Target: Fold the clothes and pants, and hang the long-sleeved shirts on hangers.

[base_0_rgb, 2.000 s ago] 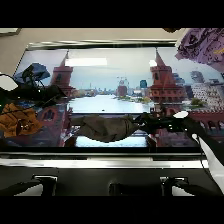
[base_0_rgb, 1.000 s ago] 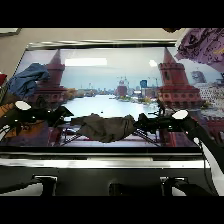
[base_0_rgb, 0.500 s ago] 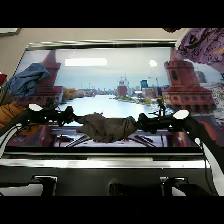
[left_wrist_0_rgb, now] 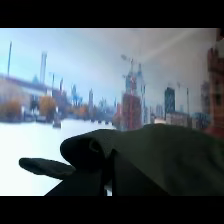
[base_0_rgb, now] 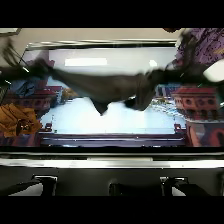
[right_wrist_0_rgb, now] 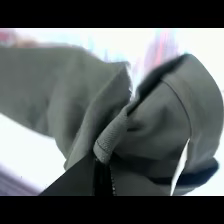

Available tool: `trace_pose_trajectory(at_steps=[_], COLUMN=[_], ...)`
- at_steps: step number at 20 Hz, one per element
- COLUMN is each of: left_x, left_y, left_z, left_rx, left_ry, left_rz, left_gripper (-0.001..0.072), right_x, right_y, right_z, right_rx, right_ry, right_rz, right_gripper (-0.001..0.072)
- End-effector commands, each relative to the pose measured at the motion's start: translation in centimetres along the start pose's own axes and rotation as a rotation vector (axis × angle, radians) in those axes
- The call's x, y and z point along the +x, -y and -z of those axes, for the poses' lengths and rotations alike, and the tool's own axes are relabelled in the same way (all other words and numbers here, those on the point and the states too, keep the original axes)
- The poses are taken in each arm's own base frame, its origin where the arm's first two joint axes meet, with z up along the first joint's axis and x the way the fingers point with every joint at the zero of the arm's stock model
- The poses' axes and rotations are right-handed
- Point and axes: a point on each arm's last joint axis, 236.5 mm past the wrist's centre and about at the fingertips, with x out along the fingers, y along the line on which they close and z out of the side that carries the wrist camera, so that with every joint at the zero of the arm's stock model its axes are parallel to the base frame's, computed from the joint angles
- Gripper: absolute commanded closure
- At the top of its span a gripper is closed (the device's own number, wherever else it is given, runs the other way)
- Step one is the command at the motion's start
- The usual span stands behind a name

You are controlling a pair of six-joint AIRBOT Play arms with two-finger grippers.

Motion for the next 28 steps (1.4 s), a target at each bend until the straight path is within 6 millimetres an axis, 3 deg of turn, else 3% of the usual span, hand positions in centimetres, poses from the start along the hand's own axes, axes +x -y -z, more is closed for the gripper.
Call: trace_pose_trajectory(at_steps=[1,4,6,9,10,12,13,15,18,23,26,28], left_x=[-11.3,-19.7,-24.0,-28.9,-29.7,-28.5,-26.8,-22.2,-13.9,1.4,8.8,11.7], left_y=[7.3,13.7,15.3,14.1,13.3,11.5,10.2,6.9,0.5,-11.1,-15.8,-17.6], left_z=[-7.7,-8.4,-7.4,-5.8,-5.4,-4.3,-3.8,-2.6,-0.8,4.5,8.7,11.1], left_rx=[0.239,0.318,0.314,0.255,0.235,0.211,0.191,0.145,0.086,-0.046,-0.093,-0.136], left_ry=[0.256,0.396,0.451,0.509,0.509,0.435,0.370,0.223,0.009,-0.275,-0.384,-0.430], left_rz=[-0.044,0.018,0.012,-0.106,-0.145,-0.199,-0.223,-0.271,-0.347,-0.441,-0.471,-0.483], left_gripper=[0.0693,0.0693,0.0693,0.0693,0.0693,0.0693,0.0693,0.0692,0.0692,0.0692,0.0691,0.0690], right_x=[-10.0,-17.5,-21.7,-25.8,-26.3,-25.5,-24.2,-19.8,-10.4,7.0,15.5,19.4], right_y=[-5.0,-8.9,-10.5,-11.7,-11.9,-11.5,-10.8,-8.5,-4.0,5.7,11.0,13.0], right_z=[-8.2,-9.6,-8.5,-6.9,-6.6,-6.4,-6.3,-5.6,-3.3,3.6,6.6,7.6], right_rx=[-0.215,-0.313,-0.354,-0.331,-0.319,-0.254,-0.216,-0.116,0.045,0.279,0.373,0.432], right_ry=[0.231,0.363,0.415,0.466,0.471,0.443,0.403,0.267,0.016,-0.307,-0.349,-0.329], right_rz=[0.051,0.066,0.090,0.115,0.114,0.101,0.098,0.101,0.093,0.112,0.144,0.137], right_gripper=[0.0675,0.0675,0.0675,0.0675,0.0675,0.0675,0.0675,0.0675,0.0675,0.0674,0.0674,0.0674])
